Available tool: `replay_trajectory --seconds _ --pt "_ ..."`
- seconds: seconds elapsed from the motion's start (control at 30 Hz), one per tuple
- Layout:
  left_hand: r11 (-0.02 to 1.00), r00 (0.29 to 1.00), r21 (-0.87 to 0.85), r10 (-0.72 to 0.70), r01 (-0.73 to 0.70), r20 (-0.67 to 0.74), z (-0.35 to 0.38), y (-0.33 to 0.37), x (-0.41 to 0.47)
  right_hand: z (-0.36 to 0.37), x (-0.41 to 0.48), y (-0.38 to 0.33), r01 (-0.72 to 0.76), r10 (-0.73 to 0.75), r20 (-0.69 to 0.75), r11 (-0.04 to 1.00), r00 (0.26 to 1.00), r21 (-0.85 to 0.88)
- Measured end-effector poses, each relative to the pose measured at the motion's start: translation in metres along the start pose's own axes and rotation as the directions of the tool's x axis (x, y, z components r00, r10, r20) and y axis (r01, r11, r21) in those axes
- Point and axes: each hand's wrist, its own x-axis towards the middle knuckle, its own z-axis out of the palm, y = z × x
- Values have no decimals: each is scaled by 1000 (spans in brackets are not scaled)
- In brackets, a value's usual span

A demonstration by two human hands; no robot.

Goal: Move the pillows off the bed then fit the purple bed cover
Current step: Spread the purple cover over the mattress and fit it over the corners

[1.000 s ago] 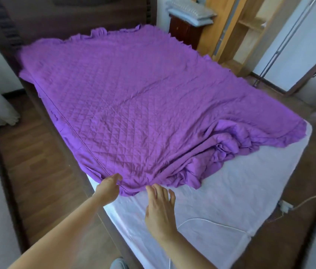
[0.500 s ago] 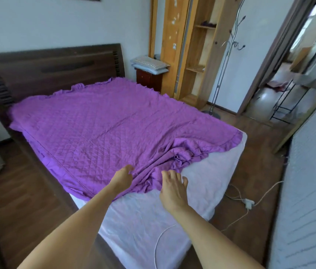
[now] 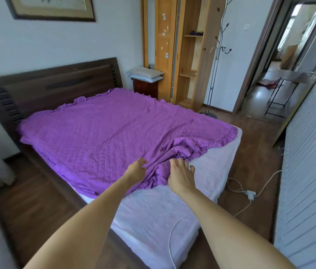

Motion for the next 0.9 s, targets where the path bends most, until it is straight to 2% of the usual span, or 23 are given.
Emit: replay_trajectory --seconds 0.23,0.43,0.63,0.9 --pt "999 1000 38 -14 14 5 8 -26 -13 0 -43 -19 -28 28 28 1000 999 11" --pt "996 995 52 62 -66 84 43 -18 -36 -1 -74 0 -111 112 45 993 993 -24" --pt "1000 997 2 25 -25 71 28 -38 -38 4 -66 -10 -136 137 55 991 989 -18" --pt "1000 999 6 -3 3 44 23 -31 -12 12 -36 -5 -76 77 63 997 995 -13"
